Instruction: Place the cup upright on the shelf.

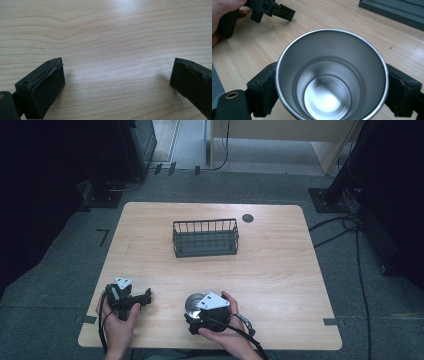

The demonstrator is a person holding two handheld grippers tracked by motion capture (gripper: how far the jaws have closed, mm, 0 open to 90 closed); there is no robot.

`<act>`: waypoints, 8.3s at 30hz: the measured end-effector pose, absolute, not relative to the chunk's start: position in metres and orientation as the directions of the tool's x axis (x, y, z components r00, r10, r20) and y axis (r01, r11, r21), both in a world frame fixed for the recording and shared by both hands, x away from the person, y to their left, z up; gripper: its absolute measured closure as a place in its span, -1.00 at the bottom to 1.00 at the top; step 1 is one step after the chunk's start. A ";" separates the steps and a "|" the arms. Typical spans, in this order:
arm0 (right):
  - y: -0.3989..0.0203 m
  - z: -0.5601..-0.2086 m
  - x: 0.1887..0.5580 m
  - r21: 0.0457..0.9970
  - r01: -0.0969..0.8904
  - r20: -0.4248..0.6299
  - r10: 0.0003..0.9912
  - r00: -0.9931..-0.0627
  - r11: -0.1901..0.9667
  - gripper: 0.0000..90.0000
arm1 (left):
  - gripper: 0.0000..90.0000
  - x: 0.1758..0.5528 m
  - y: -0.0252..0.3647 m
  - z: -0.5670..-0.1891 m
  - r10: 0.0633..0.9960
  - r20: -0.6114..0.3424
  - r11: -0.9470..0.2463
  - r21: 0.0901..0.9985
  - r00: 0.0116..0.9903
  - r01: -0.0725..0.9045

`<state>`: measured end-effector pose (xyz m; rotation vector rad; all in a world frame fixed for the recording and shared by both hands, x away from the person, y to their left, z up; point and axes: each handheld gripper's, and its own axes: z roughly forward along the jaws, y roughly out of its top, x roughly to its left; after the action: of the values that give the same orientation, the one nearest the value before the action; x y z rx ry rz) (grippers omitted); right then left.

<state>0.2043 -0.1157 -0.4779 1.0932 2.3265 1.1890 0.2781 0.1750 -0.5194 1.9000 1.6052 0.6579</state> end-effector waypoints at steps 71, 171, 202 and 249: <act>-0.156 -0.409 0.276 0.853 0.458 0.051 0.835 -0.549 0.250 -0.69 | -1.00 0.278 0.175 -0.519 0.987 0.012 -0.125 0.691 0.162 0.712; -0.178 -0.426 0.439 0.819 0.549 0.035 0.940 -0.339 0.168 -0.69 | -1.00 0.278 0.175 -0.519 0.987 0.013 -0.126 0.691 0.162 0.712; -0.204 -0.403 0.413 0.835 0.523 0.041 0.929 -0.367 0.170 -0.93 | -1.00 0.278 0.175 -0.519 0.987 0.013 -0.126 0.691 0.162 0.712; -0.301 -0.429 0.344 0.828 0.552 0.063 0.963 -0.263 0.096 -0.93 | -1.00 0.278 0.175 -0.519 0.987 0.012 -0.126 0.691 0.163 0.712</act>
<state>0.3442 -0.3007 -0.4288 1.4800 1.8713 1.0559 0.2781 0.1750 -0.5194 1.9012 1.6055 0.6573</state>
